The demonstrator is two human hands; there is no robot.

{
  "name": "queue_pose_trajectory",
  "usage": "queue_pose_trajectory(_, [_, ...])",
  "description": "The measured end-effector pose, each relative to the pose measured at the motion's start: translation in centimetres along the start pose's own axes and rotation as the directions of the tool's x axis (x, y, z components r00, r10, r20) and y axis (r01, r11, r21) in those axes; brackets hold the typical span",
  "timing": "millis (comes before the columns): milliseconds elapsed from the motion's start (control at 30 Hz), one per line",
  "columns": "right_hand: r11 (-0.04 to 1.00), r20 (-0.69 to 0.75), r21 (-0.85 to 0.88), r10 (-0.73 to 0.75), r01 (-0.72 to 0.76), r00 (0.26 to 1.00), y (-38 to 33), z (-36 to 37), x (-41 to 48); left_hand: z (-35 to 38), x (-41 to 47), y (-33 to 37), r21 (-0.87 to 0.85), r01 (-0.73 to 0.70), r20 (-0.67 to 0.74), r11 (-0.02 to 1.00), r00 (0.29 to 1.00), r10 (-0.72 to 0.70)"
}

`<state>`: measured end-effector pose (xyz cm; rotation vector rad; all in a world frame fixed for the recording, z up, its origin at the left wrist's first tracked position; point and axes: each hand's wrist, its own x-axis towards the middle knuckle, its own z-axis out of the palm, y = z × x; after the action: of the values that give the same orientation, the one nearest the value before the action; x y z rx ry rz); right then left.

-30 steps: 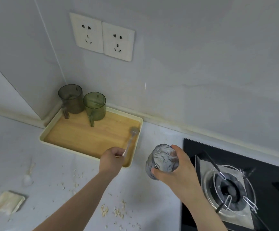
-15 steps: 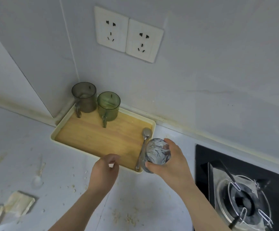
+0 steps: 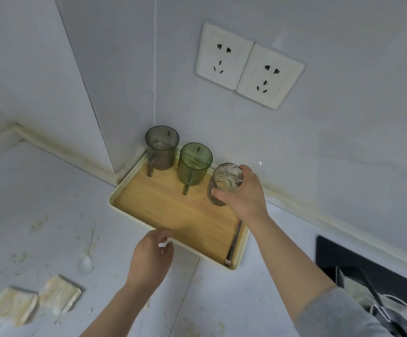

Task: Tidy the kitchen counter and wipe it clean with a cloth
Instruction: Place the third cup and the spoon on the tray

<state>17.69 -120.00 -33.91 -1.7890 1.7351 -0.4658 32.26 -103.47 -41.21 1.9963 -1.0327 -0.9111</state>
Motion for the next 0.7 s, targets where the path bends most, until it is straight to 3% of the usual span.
queue_pose_trajectory(700, [0.998,0.044,-0.056,0.021,-0.019,0.999,0.8,2.3,2.9,0.5,0.4,-0.1,-0.012,0.021,-0.019,1.0,1.0,-0.021])
